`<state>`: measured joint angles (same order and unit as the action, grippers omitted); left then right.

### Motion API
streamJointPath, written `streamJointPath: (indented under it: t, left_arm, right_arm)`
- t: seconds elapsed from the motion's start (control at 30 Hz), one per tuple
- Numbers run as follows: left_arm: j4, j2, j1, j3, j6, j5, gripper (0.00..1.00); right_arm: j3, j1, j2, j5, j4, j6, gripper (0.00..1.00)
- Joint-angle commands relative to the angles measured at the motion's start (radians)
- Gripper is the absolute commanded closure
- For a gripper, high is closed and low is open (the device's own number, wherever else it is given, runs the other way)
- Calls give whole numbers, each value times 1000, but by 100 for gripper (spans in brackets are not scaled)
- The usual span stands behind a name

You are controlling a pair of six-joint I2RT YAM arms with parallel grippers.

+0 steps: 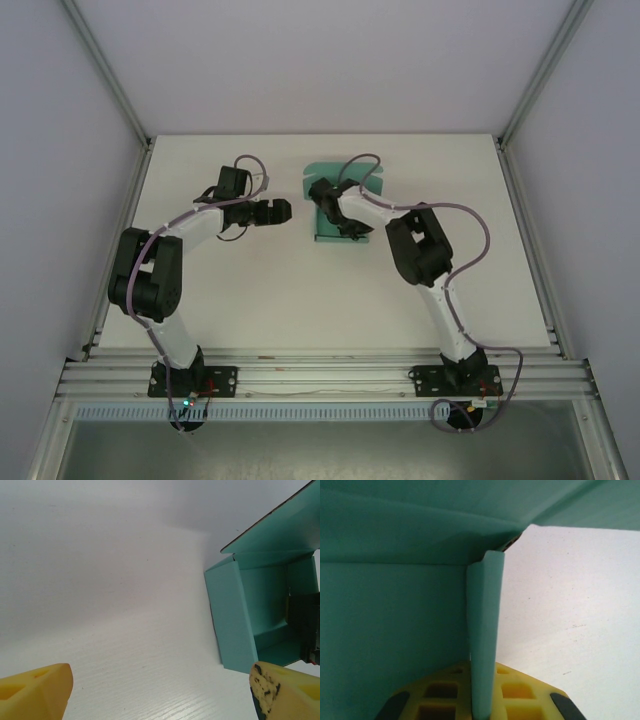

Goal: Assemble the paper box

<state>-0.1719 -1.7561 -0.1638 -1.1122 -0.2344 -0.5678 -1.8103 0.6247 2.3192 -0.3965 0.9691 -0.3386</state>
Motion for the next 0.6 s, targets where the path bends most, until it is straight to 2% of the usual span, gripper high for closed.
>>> streamJointPath:
  t: [0.0,0.07,0.13,0.27,0.4,0.5,0.57]
  left_arm:
    - [-21,26,-6,-23,17,18,9]
    - [-22,30,-8,-23,15,16,8]
    - [-17,37,-7,-18,13,10,7]
    - [-15,43,-9,-18,20,-7,5]
    - [-25,44,-16,-31,43,-19,4]
    - [-39,38,-20,-47,61,-19,3]
    - [-40,33,-22,-56,64,-21,3]
  right_arm:
    - [127,-17,23,43,-30,100,97]
    - [183,-16,-50,76,-126,123,94]
    - [231,-17,-116,123,-204,139,88]
    - [281,-16,-212,190,-278,131,76]
    - [326,-16,-300,252,-336,108,57]
    - [355,-17,-352,257,-366,90,49]
    - [378,-17,-388,253,-388,88,40]
